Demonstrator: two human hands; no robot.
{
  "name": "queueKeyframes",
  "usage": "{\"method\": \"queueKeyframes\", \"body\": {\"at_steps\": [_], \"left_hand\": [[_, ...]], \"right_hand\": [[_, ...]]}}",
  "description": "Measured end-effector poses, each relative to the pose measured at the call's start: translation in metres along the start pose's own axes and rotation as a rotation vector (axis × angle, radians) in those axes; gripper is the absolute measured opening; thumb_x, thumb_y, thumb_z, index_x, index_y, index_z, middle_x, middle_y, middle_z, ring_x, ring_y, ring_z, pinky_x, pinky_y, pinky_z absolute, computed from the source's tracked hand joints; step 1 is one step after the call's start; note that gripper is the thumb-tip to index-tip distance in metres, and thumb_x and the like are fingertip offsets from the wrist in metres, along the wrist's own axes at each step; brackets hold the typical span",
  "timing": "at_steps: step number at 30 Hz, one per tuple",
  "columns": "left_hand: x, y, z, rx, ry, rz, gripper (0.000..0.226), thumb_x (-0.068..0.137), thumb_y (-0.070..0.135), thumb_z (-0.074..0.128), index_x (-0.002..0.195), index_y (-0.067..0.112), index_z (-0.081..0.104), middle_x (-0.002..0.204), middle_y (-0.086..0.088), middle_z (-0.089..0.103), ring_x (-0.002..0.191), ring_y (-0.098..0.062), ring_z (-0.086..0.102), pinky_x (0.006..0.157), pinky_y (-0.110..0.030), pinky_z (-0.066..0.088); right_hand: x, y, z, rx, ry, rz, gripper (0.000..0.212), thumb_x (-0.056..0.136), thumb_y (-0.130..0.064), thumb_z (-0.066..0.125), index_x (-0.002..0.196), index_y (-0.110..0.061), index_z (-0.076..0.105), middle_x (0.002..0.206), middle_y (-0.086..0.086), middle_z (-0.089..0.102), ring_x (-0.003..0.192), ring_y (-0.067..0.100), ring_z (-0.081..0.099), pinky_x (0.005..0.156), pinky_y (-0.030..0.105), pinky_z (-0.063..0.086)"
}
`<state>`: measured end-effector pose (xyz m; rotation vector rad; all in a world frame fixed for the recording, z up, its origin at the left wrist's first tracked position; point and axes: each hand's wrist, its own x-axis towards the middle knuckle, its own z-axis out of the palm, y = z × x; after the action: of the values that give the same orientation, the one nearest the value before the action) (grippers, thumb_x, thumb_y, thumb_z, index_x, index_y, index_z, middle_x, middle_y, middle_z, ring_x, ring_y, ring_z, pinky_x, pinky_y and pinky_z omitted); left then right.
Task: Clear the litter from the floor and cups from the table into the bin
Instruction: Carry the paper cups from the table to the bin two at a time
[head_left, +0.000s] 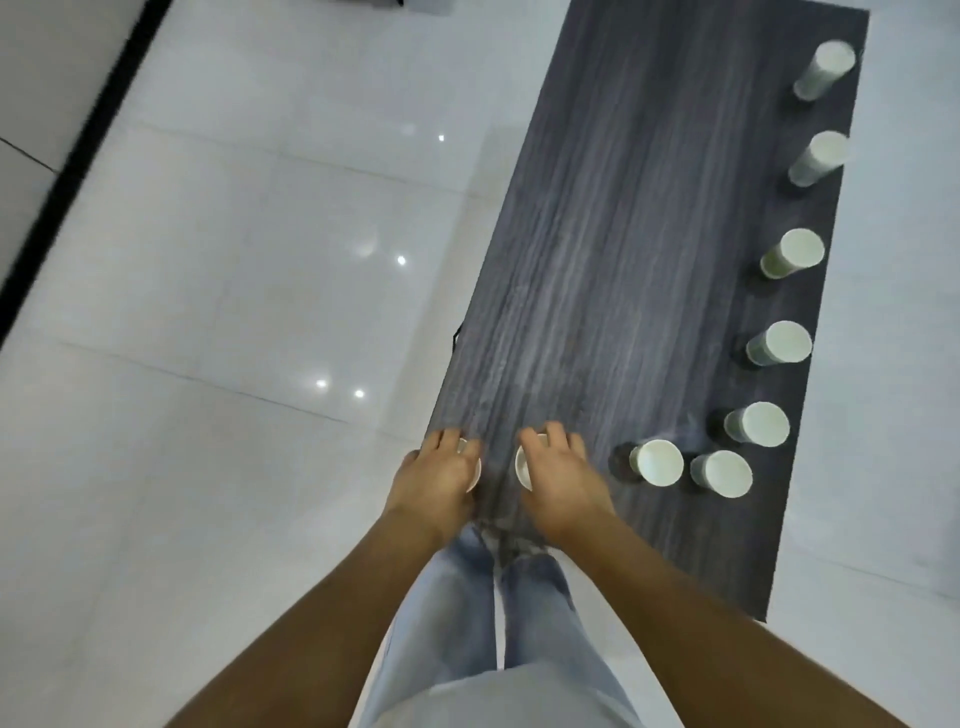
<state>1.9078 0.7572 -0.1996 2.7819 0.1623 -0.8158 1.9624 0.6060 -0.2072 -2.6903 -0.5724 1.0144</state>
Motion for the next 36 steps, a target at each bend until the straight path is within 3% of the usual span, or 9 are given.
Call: {"method": "queueKeyframes", "body": {"at_steps": [4, 14, 21, 25, 36], "left_hand": [[-0.053, -0.010, -0.024, -0.066, 0.082, -0.117, 0.055, 0.087, 0.027, 0.060, 0.137, 0.020, 0.038, 0.138, -0.004, 0.040, 0.126, -0.024, 0.037, 0.092, -0.034, 0.044], [-0.214, -0.093, -0.023, -0.340, 0.243, -0.574, 0.058, 0.083, 0.024, 0.060, 0.137, 0.020, 0.039, 0.139, -0.003, 0.035, 0.130, -0.023, 0.032, 0.087, -0.038, 0.049], [-0.344, -0.182, 0.025, -0.488, 0.301, -0.847, 0.056, 0.083, 0.026, 0.061, 0.135, 0.021, 0.040, 0.130, -0.003, 0.039, 0.124, -0.022, 0.036, 0.080, -0.035, 0.049], [-0.422, -0.237, 0.065, -0.577, 0.292, -0.970, 0.057, 0.083, 0.027, 0.062, 0.135, 0.021, 0.040, 0.130, -0.003, 0.040, 0.123, -0.021, 0.037, 0.083, -0.037, 0.050], [-0.576, -0.361, 0.124, -0.742, 0.363, -1.180, 0.061, 0.083, 0.027, 0.063, 0.138, 0.021, 0.037, 0.132, -0.003, 0.040, 0.125, -0.022, 0.035, 0.086, -0.038, 0.048]], "right_hand": [[-0.025, -0.039, -0.020, -0.075, -0.005, -0.134, 0.051, 0.087, -0.012, 0.060, 0.132, -0.020, 0.038, 0.136, 0.005, 0.035, 0.124, 0.026, 0.035, 0.091, 0.038, 0.049], [-0.080, -0.182, -0.002, -0.288, -0.088, -0.532, 0.050, 0.084, -0.014, 0.062, 0.130, -0.017, 0.042, 0.129, 0.008, 0.041, 0.116, 0.028, 0.041, 0.086, 0.037, 0.050], [-0.119, -0.323, 0.069, -0.436, -0.152, -0.769, 0.050, 0.082, -0.014, 0.061, 0.129, -0.018, 0.042, 0.128, 0.005, 0.041, 0.114, 0.025, 0.040, 0.076, 0.032, 0.048], [-0.152, -0.412, 0.128, -0.494, -0.192, -0.863, 0.050, 0.084, -0.017, 0.062, 0.130, -0.018, 0.042, 0.129, 0.005, 0.040, 0.115, 0.025, 0.041, 0.079, 0.033, 0.049], [-0.224, -0.597, 0.258, -0.586, -0.290, -1.121, 0.057, 0.082, -0.023, 0.063, 0.134, -0.021, 0.041, 0.130, 0.004, 0.041, 0.116, 0.026, 0.042, 0.076, 0.033, 0.047]]}}
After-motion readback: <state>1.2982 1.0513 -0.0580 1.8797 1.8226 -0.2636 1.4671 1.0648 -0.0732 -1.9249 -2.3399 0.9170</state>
